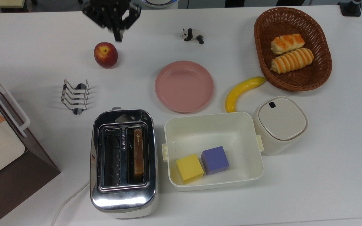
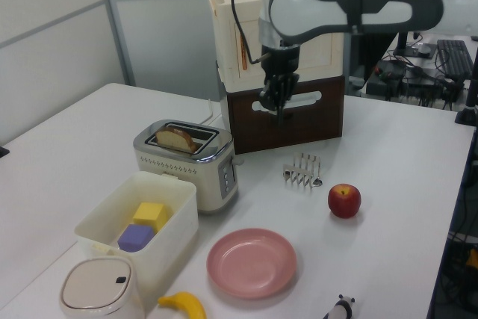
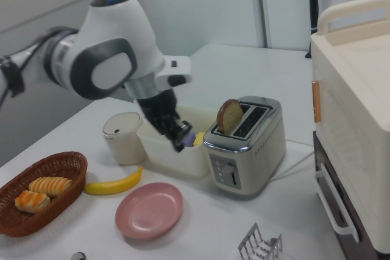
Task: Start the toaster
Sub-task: 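Move the gripper over the silver toaster's lever side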
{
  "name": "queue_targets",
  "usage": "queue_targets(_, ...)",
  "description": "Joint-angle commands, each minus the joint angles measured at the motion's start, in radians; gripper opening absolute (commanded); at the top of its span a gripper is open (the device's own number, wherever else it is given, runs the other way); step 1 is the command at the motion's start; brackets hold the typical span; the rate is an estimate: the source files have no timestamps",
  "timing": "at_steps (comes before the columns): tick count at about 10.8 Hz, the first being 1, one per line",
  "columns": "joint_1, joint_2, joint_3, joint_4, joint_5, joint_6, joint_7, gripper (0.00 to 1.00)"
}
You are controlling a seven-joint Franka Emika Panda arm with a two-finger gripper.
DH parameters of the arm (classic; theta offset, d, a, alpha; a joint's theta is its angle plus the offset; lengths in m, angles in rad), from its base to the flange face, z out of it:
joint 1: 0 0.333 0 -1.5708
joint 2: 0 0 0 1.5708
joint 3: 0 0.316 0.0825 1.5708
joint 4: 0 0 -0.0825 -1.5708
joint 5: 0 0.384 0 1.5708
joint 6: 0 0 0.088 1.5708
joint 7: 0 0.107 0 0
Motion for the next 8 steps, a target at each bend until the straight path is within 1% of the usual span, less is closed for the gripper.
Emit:
queue_targets(1, -0.027, 0.126, -0.004, 0.068, 0.033, 0.171, -0.042, 0.0)
queue_targets(3, -0.035, 0.18, -0.004, 0.068, 0.027, 0.245, -0.045, 0.0)
queue_targets(6, -0.046, 0.252, -0.003, 0.069, 0.023, 0.27, -0.108, 0.0)
queue_targets(8, -0.044, 0.29, 0.0, 0.069, 0.023, 0.313, -0.11, 0.0)
